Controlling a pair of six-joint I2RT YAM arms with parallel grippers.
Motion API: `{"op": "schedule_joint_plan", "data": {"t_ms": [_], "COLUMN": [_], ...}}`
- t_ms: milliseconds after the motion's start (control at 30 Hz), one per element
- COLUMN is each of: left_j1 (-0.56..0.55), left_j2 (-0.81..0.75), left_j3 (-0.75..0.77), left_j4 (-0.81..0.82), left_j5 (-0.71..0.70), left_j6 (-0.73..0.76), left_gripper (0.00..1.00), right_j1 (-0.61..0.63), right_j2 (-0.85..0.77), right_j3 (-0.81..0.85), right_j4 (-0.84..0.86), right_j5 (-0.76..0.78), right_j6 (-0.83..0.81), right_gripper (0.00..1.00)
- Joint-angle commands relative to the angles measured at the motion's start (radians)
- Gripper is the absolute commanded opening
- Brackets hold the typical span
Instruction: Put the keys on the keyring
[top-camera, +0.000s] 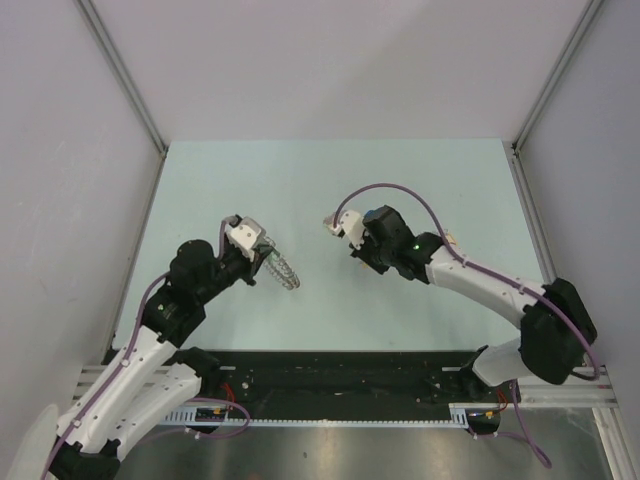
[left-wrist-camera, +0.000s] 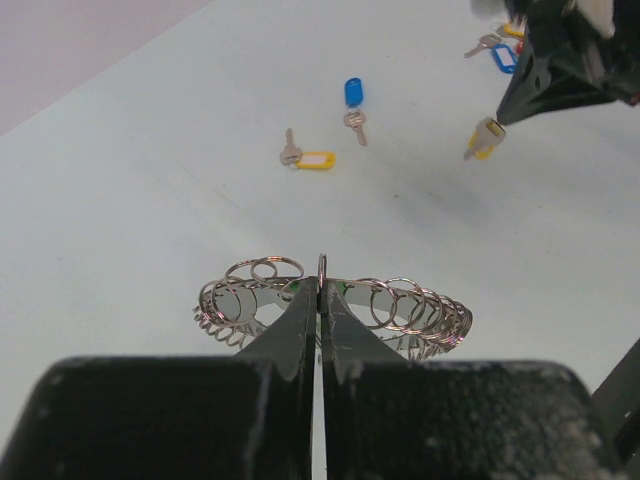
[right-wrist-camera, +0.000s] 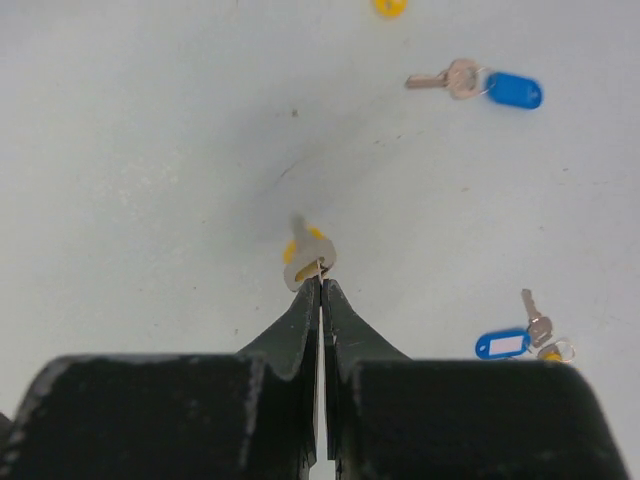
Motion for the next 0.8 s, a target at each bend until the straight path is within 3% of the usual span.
{"op": "schedule_joint_plan", "data": {"t_ms": [0, 100, 367, 767], "left_j1": [-0.003, -0.003, -0.004, -0.010], "left_j2": [0.030, 0.076, 0.227, 0.379], "left_j3": [0.027, 0.063, 0.188, 0.284], "left_j4": [0.085, 0.084, 0.099, 0.182], "left_j5": [0.131, 0.216, 0.419, 0.658], "left_j6": [0.044, 0.055, 0.069, 0.122], "left_gripper": [0.00, 0.00, 0.00, 0.00], "right_j1": [-0.006, -0.013, -0.049, -0.042], "right_j2": [-0.126, -0.212, -0.404, -0.459], "right_j3": [0.008, 0.010, 0.010, 0.008], "right_j4": [0.041, 0.055, 0.073, 0.102], "right_j5": [-0.027, -0.054, -0.311, -0.436], "right_j6": [0.072, 0.077, 0.153, 0.155], "right_gripper": [0.00, 0.00, 0.00, 0.00]}}
